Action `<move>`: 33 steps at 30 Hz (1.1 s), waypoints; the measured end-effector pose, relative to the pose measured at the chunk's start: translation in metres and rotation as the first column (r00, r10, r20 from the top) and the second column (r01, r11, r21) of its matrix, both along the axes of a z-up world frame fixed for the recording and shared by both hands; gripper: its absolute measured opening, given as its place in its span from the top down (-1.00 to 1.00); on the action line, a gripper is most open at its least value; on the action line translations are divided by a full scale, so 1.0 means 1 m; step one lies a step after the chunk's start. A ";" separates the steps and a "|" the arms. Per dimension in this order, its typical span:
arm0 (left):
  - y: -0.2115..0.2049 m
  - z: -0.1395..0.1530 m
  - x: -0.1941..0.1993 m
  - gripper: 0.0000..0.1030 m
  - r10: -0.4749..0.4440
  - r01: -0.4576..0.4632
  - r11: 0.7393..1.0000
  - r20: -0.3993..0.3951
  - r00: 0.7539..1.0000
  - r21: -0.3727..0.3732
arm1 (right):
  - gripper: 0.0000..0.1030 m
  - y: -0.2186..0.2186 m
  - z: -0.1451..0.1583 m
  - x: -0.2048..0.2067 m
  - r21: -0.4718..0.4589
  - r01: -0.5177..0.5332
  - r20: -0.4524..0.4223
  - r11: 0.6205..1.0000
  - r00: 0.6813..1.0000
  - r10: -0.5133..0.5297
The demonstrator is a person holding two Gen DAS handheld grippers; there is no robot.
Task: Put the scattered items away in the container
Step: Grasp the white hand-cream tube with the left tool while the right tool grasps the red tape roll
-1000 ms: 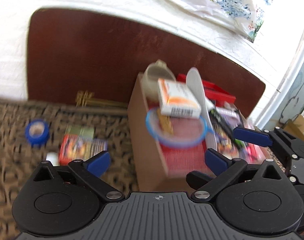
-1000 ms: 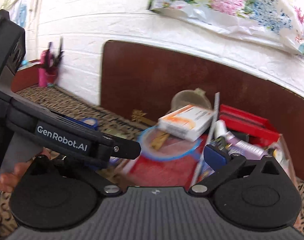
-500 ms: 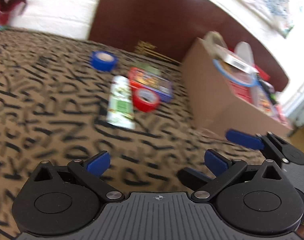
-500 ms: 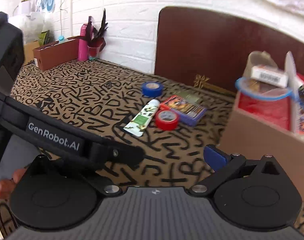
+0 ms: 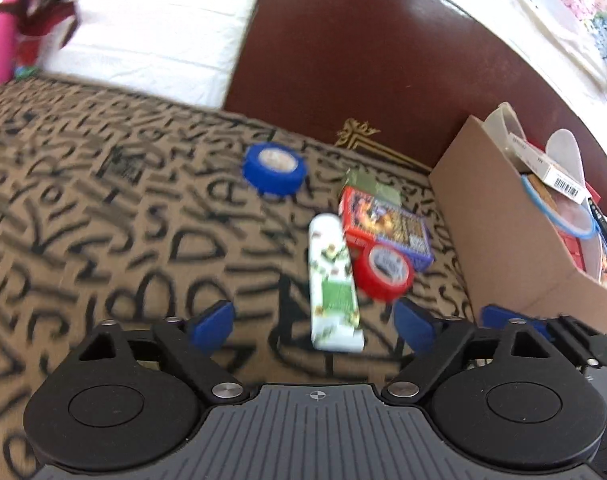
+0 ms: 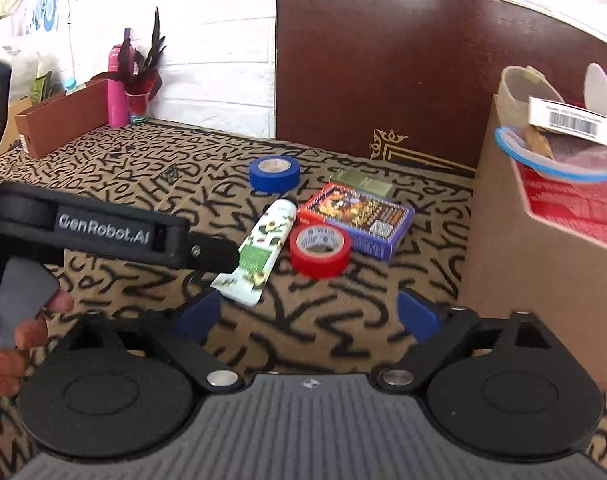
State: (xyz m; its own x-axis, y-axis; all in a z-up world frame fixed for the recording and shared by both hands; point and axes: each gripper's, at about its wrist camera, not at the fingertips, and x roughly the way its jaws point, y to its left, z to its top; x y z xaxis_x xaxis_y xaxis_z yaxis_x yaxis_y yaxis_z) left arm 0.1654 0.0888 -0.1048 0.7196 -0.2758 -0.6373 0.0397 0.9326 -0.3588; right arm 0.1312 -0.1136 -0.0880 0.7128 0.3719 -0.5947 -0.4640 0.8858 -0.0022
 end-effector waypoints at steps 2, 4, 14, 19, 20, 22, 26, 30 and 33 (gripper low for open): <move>-0.001 0.001 0.014 -0.58 -0.026 0.026 1.000 -0.003 1.000 0.007 | -0.57 0.004 -0.004 0.010 0.007 0.005 -0.019 1.000 1.000 -0.005; -0.004 0.000 0.026 -0.44 -0.045 0.045 0.999 -0.011 0.999 0.013 | -0.45 0.008 -0.006 0.019 0.009 0.015 -0.025 1.000 1.000 -0.015; -0.003 -0.014 0.064 0.11 -0.064 0.064 0.998 -0.013 0.998 -0.006 | 0.07 0.003 -0.010 0.045 0.077 0.170 -0.025 0.982 0.985 -0.168; -0.014 -0.017 0.066 -0.05 -0.108 0.108 0.994 0.012 0.994 0.030 | 0.27 0.008 -0.014 0.060 0.058 0.174 -0.059 0.983 0.984 -0.170; -0.014 -0.018 0.067 0.00 -0.113 0.112 0.993 0.012 0.994 0.027 | 0.31 0.008 -0.016 0.063 0.063 0.174 -0.079 0.983 0.982 -0.169; -0.015 -0.019 0.069 0.31 -0.120 0.119 0.992 0.010 0.993 0.035 | 0.59 0.008 -0.020 0.067 0.063 0.183 -0.113 0.981 0.978 -0.175; -0.017 -0.017 0.065 0.45 -0.140 0.140 0.990 -0.014 0.990 0.031 | 0.75 0.007 -0.018 0.060 0.050 0.150 -0.114 0.987 0.983 -0.144; -0.026 -0.014 0.048 0.48 -0.206 0.209 0.976 -0.050 0.977 0.056 | 0.76 0.000 -0.013 0.044 0.041 0.115 -0.146 0.992 0.983 -0.108; -0.036 -0.011 0.024 0.47 -0.303 0.310 0.946 -0.083 0.949 0.095 | 0.76 -0.012 -0.011 0.020 0.026 0.085 -0.165 0.996 0.983 -0.080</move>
State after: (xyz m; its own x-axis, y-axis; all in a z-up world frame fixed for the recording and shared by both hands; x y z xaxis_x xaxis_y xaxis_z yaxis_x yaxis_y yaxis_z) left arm 0.1897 0.0526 -0.1162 0.5661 -0.4052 -0.7178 0.3089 0.9117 -0.2710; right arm 0.1508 -0.1257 -0.0987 0.6362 0.3370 -0.6940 -0.3810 0.9195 0.0972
